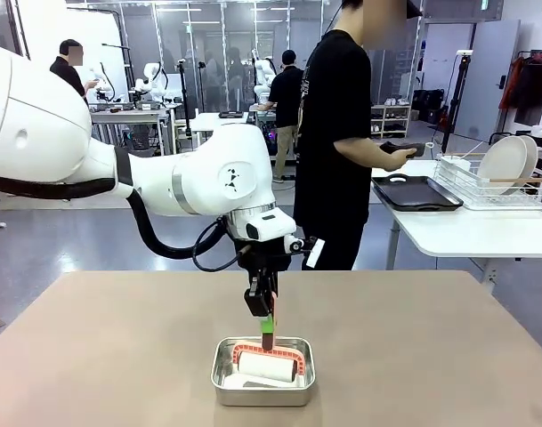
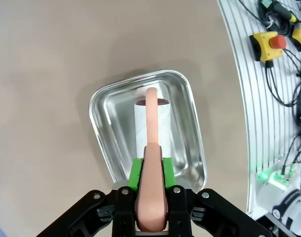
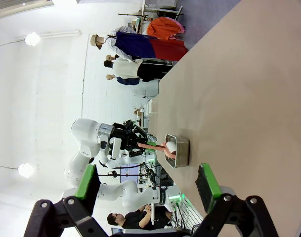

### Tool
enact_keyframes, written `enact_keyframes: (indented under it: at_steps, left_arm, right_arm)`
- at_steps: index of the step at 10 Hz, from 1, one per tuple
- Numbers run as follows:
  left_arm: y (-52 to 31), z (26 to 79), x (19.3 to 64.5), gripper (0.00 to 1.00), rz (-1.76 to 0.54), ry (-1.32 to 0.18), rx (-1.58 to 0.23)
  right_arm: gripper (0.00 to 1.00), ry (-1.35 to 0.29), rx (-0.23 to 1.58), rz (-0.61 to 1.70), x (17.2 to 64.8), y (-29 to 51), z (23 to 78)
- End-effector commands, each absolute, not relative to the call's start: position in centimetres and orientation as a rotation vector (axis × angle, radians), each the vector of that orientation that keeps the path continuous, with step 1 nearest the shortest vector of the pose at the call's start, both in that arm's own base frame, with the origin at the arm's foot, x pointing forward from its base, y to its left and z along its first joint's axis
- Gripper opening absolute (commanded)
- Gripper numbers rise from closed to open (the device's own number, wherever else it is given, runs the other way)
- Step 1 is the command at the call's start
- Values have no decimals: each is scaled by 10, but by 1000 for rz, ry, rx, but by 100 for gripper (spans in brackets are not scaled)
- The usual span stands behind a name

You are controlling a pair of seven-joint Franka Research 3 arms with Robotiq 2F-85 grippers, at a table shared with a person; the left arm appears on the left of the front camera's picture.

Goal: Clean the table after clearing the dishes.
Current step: Place the Lint Roller back on top of the Airtight Container.

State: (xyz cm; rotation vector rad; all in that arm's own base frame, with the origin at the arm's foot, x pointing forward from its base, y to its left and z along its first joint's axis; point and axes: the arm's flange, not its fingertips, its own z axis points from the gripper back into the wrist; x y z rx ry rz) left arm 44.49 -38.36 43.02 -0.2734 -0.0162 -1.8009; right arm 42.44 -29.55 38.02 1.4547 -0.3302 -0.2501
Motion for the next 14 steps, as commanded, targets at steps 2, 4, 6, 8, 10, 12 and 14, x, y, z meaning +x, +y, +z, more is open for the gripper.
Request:
enact_keyframes:
  at_steps: [2, 4, 6, 8, 10, 12, 14]
  left_arm:
    - [-386, 419, 458, 21, -1748, -16, -212]
    - [-385, 416, 466, 21, -1718, -42, -180]
    - [-385, 412, 475, 21, -1712, -45, -166]
    - [-386, 407, 482, 21, -1698, -59, -163]
    - [-385, 401, 486, 21, -1664, -71, -154]
    - [-384, 395, 484, 21, -1644, -44, -171]
    - [-380, 393, 483, 33, -1617, -38, -199]
  right_arm:
    - [100, -325, 1446, -250, 421, -294, 383]
    - [100, -325, 1446, -250, 421, -294, 383]
    - [100, -325, 1446, -250, 421, -294, 383]
    - [100, -325, 1446, -250, 421, -294, 383]
    - [100, -325, 1446, -250, 421, -294, 383]
    - [100, -325, 1446, -250, 421, -294, 383]
    - [100, -325, 1446, -250, 421, -294, 383]
